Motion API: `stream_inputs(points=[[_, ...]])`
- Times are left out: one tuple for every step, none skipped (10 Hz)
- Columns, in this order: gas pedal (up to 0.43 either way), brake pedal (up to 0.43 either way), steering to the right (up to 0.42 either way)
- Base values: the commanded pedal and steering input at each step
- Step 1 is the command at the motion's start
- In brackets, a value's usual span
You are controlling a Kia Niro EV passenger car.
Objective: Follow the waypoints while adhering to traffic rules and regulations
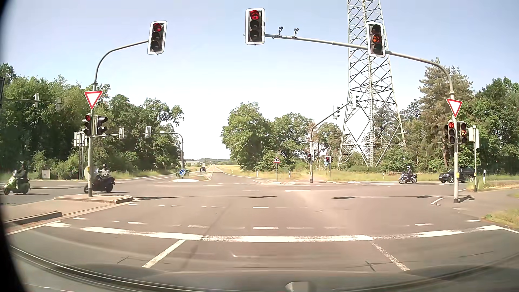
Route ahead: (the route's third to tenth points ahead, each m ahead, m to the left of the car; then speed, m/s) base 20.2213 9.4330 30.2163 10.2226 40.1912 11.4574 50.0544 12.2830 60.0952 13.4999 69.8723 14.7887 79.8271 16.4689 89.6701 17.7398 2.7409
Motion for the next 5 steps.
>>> stream_inputs(points=[[0.0, 0.28, -0.012], [0.0, 0.28, -0.012], [0.0, 0.28, -0.012], [0.0, 0.268, -0.012], [0.0, 0.256, -0.012]])
